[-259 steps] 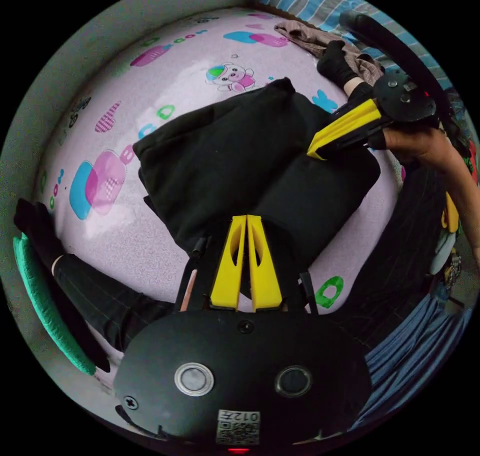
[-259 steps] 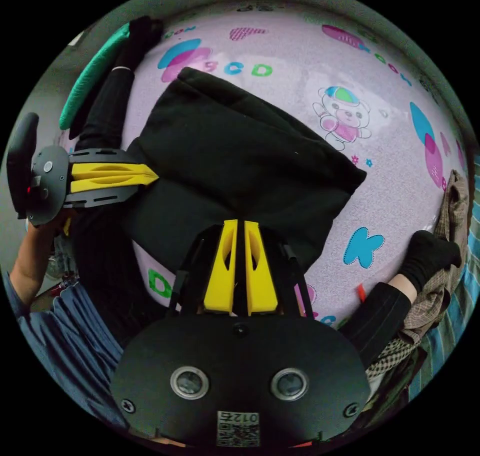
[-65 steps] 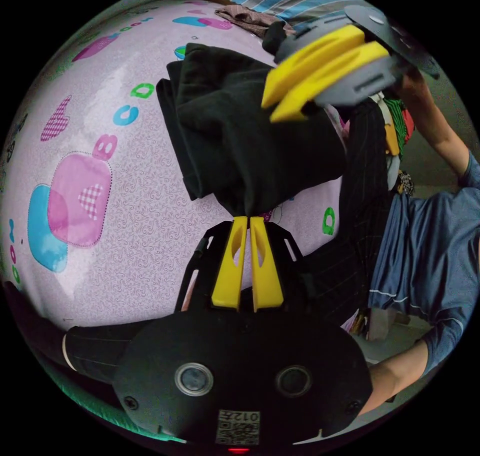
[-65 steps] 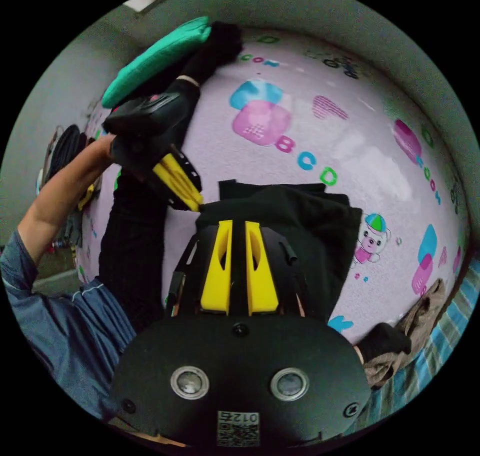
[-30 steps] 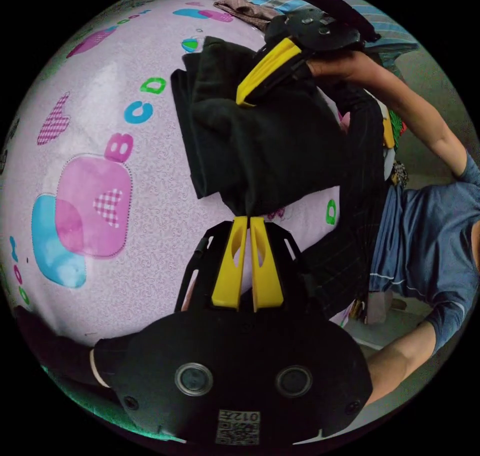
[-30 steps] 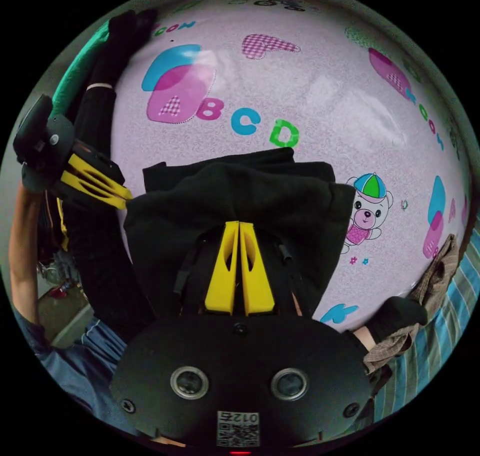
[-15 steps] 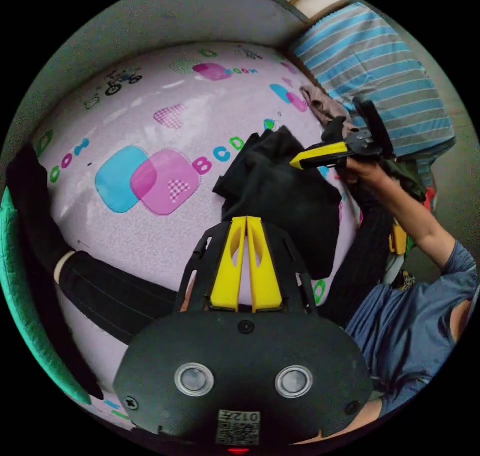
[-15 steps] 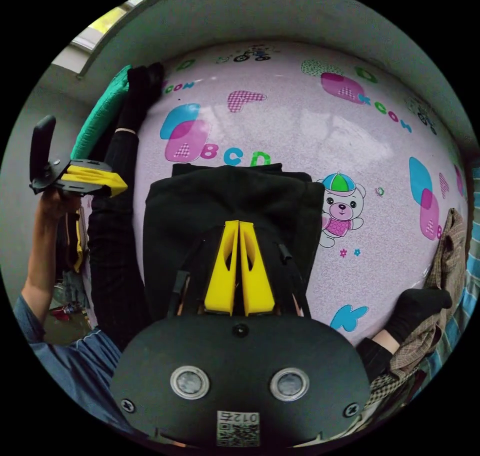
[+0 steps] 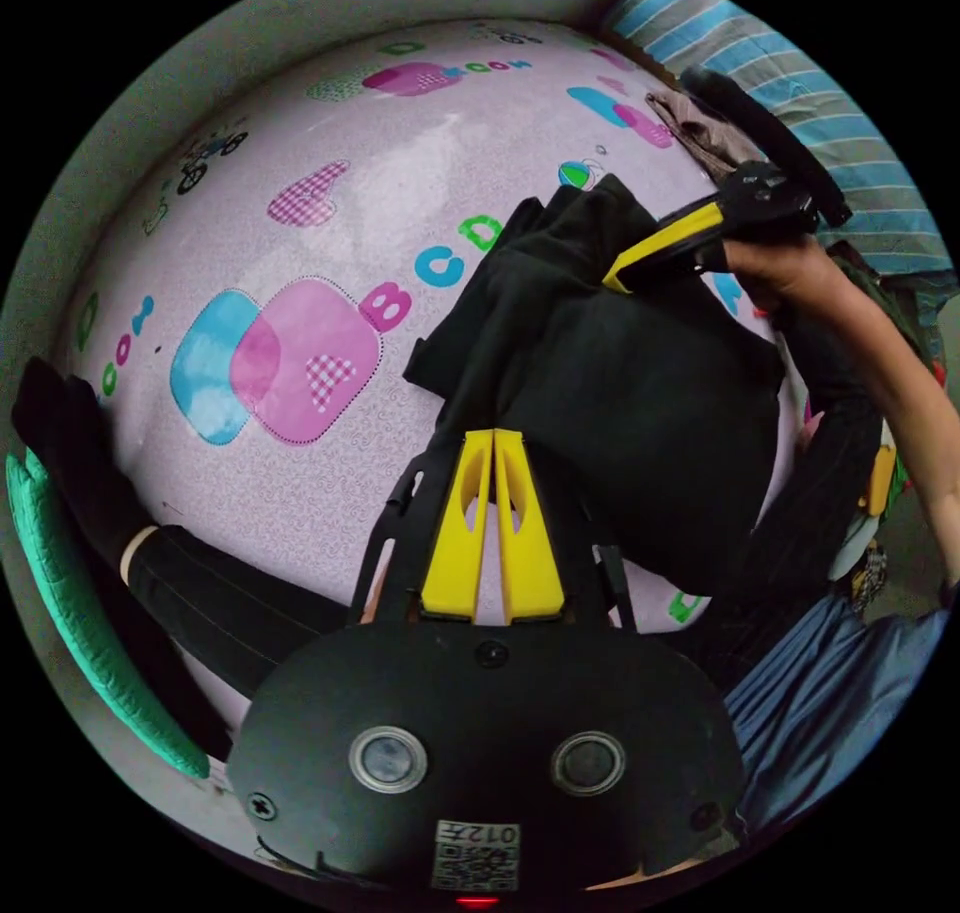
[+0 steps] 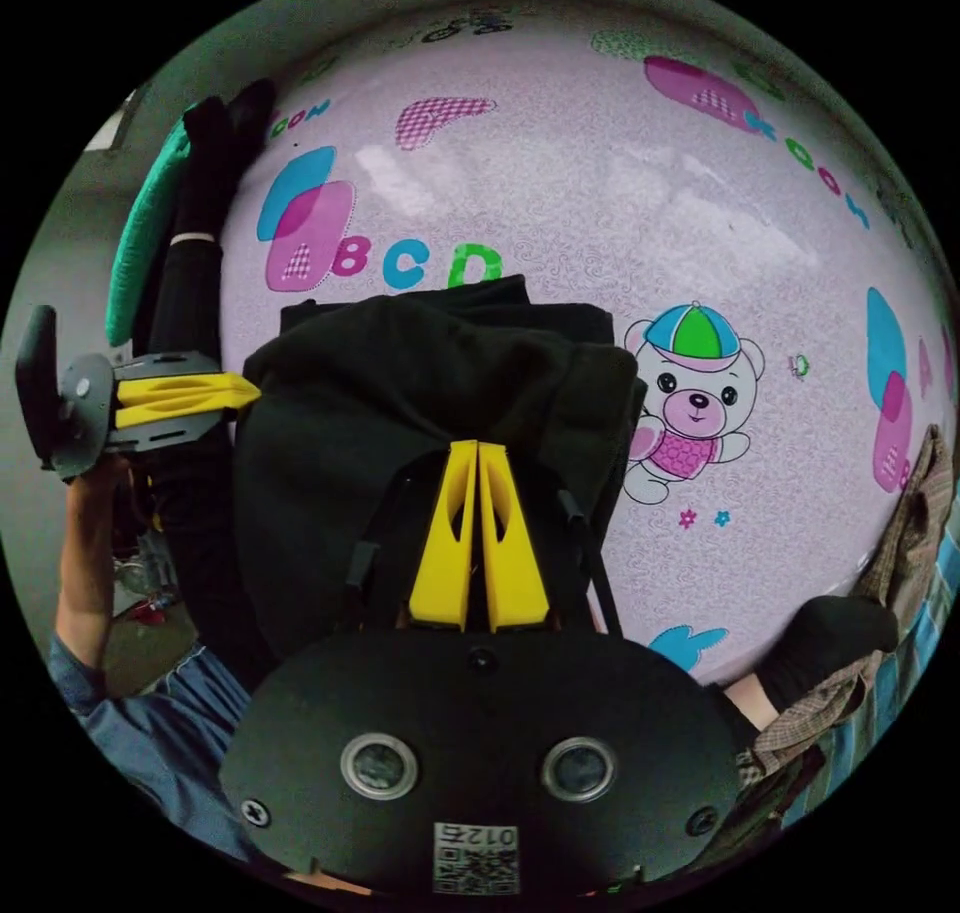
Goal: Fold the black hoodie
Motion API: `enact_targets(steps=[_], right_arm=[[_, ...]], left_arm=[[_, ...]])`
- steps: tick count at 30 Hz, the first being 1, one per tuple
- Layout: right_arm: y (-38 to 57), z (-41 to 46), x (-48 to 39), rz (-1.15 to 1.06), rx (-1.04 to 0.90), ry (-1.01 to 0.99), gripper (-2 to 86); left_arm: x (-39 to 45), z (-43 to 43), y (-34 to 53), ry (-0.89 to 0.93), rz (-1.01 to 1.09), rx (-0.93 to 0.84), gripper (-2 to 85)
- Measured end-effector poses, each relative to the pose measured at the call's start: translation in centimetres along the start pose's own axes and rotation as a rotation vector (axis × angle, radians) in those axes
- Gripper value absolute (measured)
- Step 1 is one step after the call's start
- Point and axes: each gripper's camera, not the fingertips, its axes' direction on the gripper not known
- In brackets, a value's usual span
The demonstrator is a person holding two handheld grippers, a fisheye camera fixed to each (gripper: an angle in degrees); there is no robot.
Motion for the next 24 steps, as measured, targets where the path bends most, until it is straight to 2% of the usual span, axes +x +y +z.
enact_targets(steps=[7, 10, 14, 17, 24], right_arm=[[0.9, -0.3, 0.8, -0.017, 0.063, 0.000, -1.0], [2.2, -1.6, 0.9, 0.012, 0.096, -0.016, -0.9], [4.9, -2.3, 0.0, -0.052, 0.155, 0.014, -0.9], [4.7, 0.4, 0.1, -0.063, 0.097, 0.060, -0.9], [2.6, 1.0, 0.6, -0.036, 0.175, 0.162, -0.9]], left_arm=[[2.5, -1.7, 0.8, -0.001, -0.048, 0.025, 0.5], [4.5, -4.6, 2.5, -0.018, -0.118, 0.092, 0.6], [7.8, -5.6, 4.1, -0.003, -0.141, 0.146, 0.7], [9.8, -2.8, 3.6, -0.059, -0.152, 0.100, 0.7], [13.6, -2.2, 1.7, -0.299, -0.034, 0.133, 0.7]])
